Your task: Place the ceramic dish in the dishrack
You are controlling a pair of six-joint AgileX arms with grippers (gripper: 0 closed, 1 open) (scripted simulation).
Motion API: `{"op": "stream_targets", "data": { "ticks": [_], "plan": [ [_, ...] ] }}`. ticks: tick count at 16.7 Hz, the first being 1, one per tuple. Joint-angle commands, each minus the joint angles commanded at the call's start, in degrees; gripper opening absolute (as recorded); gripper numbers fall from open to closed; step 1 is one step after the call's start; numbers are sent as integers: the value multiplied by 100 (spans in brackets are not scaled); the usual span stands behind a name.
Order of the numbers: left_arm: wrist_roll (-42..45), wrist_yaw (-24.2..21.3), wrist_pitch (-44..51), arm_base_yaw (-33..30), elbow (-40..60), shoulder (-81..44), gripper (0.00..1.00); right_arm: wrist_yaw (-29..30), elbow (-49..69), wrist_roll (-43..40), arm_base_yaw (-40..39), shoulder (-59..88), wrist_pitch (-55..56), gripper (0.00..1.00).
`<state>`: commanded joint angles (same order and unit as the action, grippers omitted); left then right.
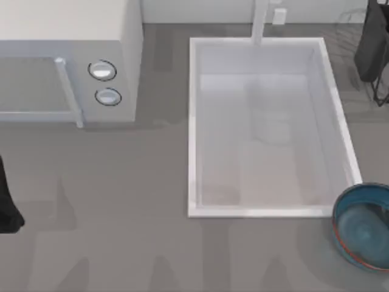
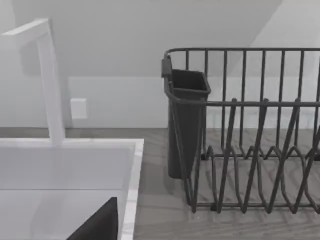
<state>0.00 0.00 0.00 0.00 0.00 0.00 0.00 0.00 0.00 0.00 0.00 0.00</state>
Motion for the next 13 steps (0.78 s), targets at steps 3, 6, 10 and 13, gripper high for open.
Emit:
{"op": "stream_targets", "data": {
  "ticks": [3,6,10,13],
  "plan": [
    [0,0,0,0,0,0,100,-3,73,4,-4,74,-73,100],
    [0,0,0,0,0,0,100,-13,618,27,-21,632,-619,100],
    [0,0,0,0,0,0,100,-7,1901,62,-39,2233,-2043,100],
    [0,0,0,0,0,0,100,6,2968,82,-58,3925,-3372,100]
  ]
}}
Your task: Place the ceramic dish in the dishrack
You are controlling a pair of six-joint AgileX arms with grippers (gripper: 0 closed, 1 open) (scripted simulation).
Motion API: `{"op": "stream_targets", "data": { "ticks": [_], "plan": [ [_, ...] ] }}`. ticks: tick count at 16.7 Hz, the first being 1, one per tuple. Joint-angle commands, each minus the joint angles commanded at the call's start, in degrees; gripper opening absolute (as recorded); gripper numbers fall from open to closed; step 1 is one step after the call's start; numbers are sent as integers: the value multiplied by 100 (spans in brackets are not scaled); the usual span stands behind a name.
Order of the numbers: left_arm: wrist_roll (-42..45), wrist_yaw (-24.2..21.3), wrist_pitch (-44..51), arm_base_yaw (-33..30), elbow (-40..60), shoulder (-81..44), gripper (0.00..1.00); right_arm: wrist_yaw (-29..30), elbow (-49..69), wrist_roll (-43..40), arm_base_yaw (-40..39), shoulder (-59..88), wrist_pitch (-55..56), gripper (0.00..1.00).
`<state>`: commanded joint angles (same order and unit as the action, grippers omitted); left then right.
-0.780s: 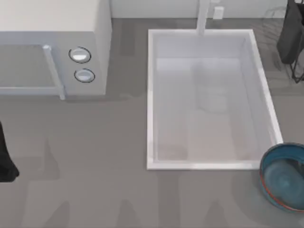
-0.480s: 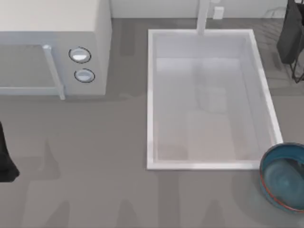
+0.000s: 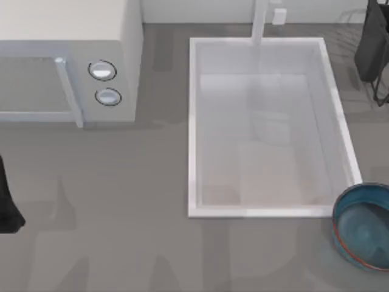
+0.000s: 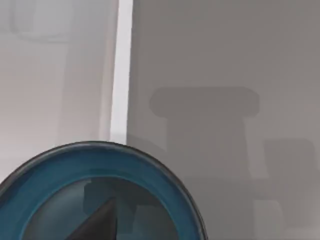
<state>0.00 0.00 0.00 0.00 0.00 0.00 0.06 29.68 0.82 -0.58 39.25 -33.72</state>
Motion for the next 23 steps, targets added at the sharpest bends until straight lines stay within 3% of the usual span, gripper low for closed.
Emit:
{"op": "stream_targets", "data": {
  "ticks": [5,10,18,23],
  "plan": [
    [0,0,0,0,0,0,100,5,1639,44,-39,2588,-1980,100],
    [0,0,0,0,0,0,100,-27,2715,82,-65,3813,-3022,100],
    [0,0,0,0,0,0,100,-31,2747,83,-53,3931,-3024,100],
    [0,0,0,0,0,0,100,-32,2050,105,-79,4398,-1832,100]
  ]
}}
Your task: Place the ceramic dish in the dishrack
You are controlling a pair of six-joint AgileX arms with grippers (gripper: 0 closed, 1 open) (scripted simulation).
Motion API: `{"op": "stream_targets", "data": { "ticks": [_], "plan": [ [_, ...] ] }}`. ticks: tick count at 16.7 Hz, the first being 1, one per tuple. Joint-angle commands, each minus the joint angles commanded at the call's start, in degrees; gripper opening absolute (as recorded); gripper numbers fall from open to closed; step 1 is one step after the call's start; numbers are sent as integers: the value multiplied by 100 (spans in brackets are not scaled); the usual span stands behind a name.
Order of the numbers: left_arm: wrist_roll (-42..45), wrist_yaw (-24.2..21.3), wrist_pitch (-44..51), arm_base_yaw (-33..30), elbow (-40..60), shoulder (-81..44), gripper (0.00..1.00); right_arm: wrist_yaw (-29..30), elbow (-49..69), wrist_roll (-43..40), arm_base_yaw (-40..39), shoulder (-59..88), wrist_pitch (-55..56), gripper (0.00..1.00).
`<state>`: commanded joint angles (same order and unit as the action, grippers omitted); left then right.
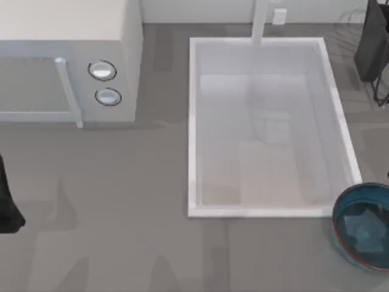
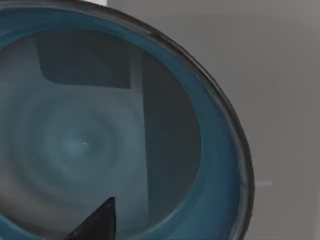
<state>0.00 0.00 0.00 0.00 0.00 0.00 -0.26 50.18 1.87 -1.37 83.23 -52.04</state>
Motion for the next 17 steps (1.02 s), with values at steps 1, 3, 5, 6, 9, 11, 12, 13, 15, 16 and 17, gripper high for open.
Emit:
{"op": "stream_targets", "data": {
  "ticks": [1,3,5,6,9,11,12,13,15,16,17],
  "plan": [
    [0,0,0,0,0,0,100,1,-185,8,-4,120,317,100],
    [0,0,0,0,0,0,100,1,-510,21,-14,329,859,100],
    [0,0,0,0,0,0,100,2,-721,30,-20,466,1173,100],
    [0,0,0,0,0,0,100,2,-769,32,-22,492,1237,100],
    [0,0,0,0,0,0,100,2,-775,32,-23,496,1246,100],
    [0,0,0,0,0,0,100,2,-775,32,-23,496,1246,92],
    [0,0,0,0,0,0,100,2,-775,32,-23,496,1246,85],
    [0,0,0,0,0,0,100,2,-775,32,-23,496,1246,77],
    [0,0,0,0,0,0,100,2,-775,32,-23,496,1246,62],
    [0,0,0,0,0,0,100,2,-775,32,-23,496,1246,55],
    [0,0,0,0,0,0,100,2,-775,32,-23,496,1246,47]
  ]
}}
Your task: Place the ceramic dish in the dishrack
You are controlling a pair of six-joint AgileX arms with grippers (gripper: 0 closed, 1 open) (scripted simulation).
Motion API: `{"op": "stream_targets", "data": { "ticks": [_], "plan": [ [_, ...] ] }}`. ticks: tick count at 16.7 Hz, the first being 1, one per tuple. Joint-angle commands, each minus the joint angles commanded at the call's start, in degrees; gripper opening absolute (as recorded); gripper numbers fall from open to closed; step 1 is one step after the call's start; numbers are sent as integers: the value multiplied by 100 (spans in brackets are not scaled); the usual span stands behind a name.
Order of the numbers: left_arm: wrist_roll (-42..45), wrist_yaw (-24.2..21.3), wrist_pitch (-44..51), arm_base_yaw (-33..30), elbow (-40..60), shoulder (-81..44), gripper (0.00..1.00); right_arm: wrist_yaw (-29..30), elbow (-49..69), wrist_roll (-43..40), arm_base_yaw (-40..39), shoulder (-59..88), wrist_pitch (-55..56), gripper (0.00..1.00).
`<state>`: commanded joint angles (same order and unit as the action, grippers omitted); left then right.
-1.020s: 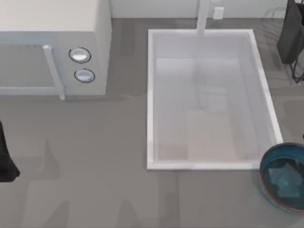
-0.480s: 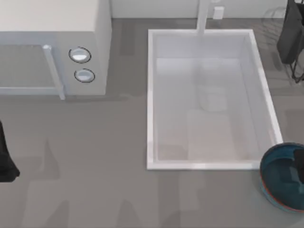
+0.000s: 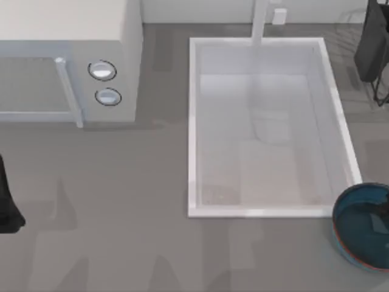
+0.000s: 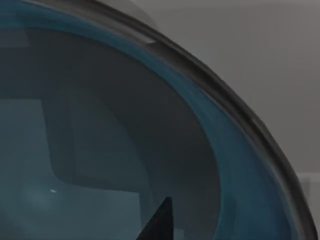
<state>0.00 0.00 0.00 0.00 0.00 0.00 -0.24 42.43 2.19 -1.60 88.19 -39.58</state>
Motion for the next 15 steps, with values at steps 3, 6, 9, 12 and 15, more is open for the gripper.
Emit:
{"op": "stream_targets", "data": {
  "ticks": [3,6,9,12,15],
  "plan": [
    [0,0,0,0,0,0,100,0,0,0,0,0,0,25],
    [0,0,0,0,0,0,100,0,0,0,0,0,0,2],
    [0,0,0,0,0,0,100,0,0,0,0,0,0,0],
    [0,0,0,0,0,0,100,0,0,0,0,0,0,0],
    [0,0,0,0,0,0,100,-9,0,13,-5,-13,0,0]
  ]
}}
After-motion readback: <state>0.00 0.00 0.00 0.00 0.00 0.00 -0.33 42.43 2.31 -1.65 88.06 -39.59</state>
